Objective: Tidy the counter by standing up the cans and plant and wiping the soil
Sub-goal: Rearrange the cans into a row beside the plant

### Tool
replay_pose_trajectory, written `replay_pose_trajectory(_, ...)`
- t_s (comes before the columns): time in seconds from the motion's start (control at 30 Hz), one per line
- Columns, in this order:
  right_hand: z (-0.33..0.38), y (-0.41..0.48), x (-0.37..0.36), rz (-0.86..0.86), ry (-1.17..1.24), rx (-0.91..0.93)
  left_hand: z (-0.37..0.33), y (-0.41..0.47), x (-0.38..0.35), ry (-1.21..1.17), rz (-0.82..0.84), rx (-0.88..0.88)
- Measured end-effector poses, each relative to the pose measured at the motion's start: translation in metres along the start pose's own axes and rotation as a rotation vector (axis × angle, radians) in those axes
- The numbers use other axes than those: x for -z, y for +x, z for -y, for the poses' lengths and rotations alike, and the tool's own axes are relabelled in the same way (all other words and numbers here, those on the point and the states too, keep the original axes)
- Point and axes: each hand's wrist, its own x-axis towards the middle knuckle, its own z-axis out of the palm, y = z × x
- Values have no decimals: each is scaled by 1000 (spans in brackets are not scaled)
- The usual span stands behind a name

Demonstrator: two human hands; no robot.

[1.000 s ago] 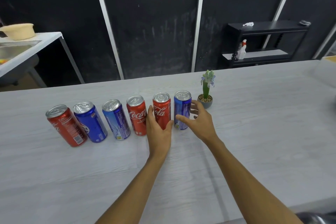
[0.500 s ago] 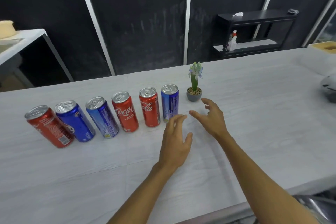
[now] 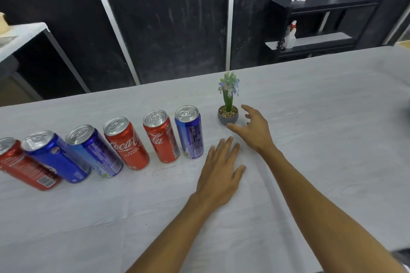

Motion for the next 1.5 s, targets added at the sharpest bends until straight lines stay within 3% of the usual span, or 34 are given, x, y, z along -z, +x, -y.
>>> replay_pose_trajectory(0.53,-7,34,-15,66,60,85,4,4,-11,113,38,13)
replay_pose_trajectory(0.83,-10,20,-9,-9,61,94,5,4,-8,91,63,21)
replay_pose_trajectory(1.23,8,-56,0,-89,63,49,15,-61,17,16,92,-1)
replay_pose_trajectory(1.5,43,-139,-27,-114,89,31,59,-144,44,39,5,63)
